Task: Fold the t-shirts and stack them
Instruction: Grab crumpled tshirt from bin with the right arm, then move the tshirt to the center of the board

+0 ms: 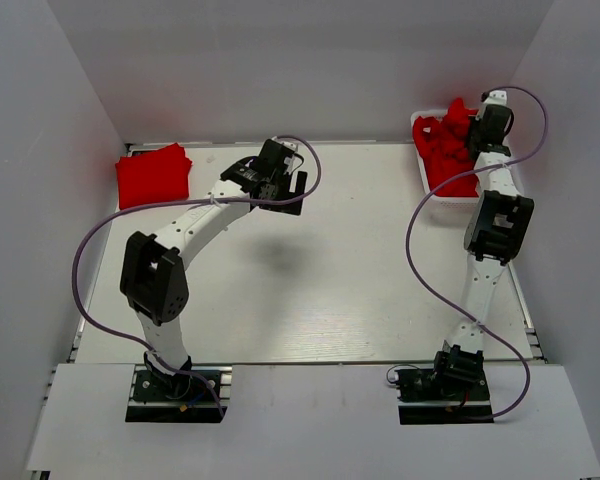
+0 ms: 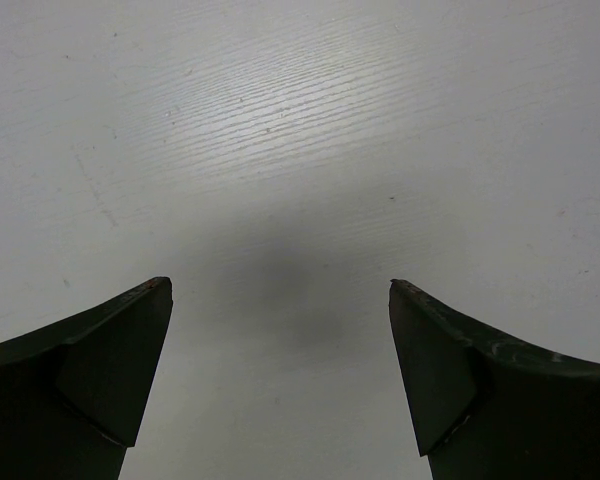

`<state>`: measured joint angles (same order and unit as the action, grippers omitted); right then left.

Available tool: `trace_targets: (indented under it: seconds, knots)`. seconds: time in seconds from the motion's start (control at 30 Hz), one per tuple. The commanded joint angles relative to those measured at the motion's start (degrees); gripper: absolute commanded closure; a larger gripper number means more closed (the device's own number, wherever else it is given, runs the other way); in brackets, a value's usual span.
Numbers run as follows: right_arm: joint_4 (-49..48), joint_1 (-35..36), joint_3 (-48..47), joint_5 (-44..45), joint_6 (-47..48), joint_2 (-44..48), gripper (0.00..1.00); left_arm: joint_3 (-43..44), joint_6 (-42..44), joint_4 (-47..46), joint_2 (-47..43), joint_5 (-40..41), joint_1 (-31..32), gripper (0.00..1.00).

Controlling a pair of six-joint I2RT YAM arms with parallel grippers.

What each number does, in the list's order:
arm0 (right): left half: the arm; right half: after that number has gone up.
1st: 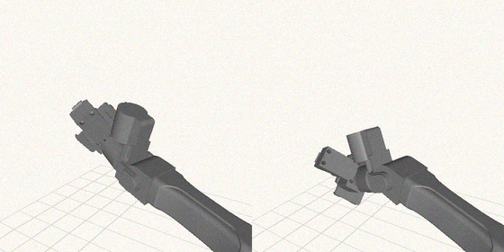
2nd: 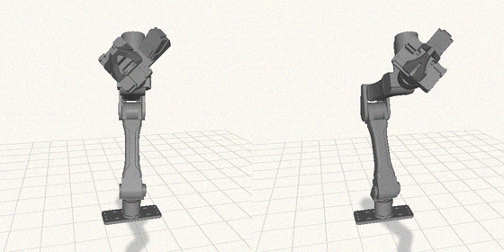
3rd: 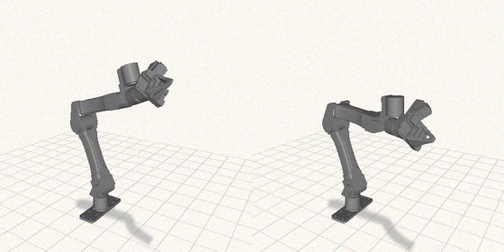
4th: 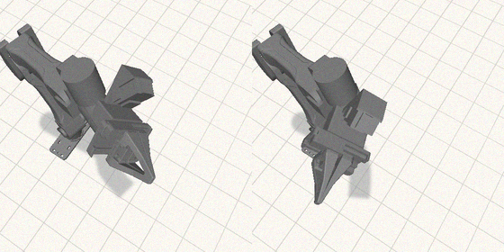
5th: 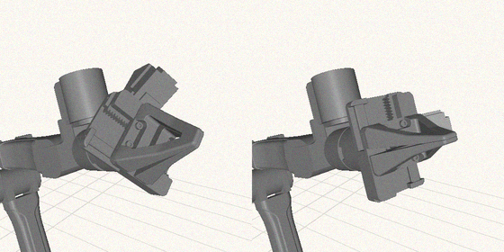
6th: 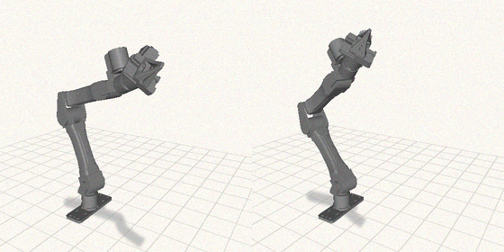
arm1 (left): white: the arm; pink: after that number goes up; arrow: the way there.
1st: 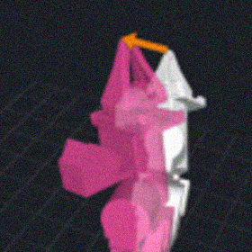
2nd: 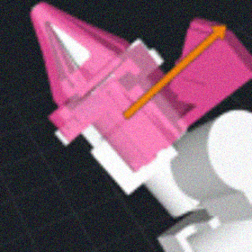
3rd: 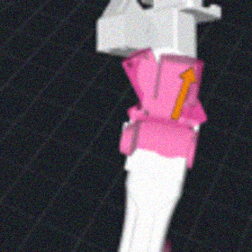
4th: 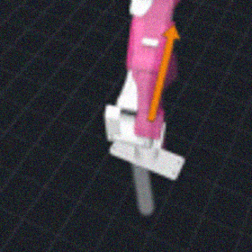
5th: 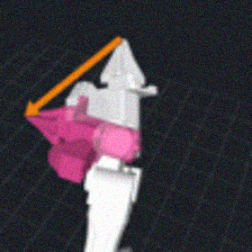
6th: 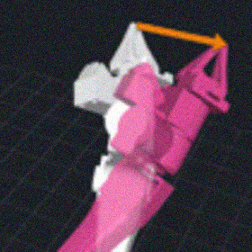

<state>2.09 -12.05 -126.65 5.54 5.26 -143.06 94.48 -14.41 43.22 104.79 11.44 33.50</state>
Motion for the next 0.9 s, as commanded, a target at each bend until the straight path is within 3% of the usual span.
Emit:
trace_targets:
  seconds: [0.0, 0.4, 0.57, 0.73, 0.87]
  knots:
    - [-6.7, -0.2, -2.0, -1.8, 1.5, 5.7, 1.00, 1.7, 0.4, -1.0, -1.6, -1.2, -0.2, 0.00]
    - [-3.8, 0.1, -1.9, -4.8, -0.2, 23.6, 1.00, -4.5, 0.4, -4.9, -8.2, -1.7, -0.2, 0.00]
    - [5.3, 1.2, -3.7, -18.7, -1.3, 29.9, 1.00, -5.6, -0.2, -4.9, -11.6, 1.0, -0.2, 0.00]
    - [16.1, 5.3, -2.4, -41.5, 0.1, 37.4, 1.00, -4.6, -3.2, -1.1, -14.2, 5.4, -0.7, 0.00]
    - [19.6, 15.6, 7.6, -49.5, 2.5, 44.2, 1.00, -6.8, -5.7, 1.0, -17.6, 6.7, -0.7, 0.00]
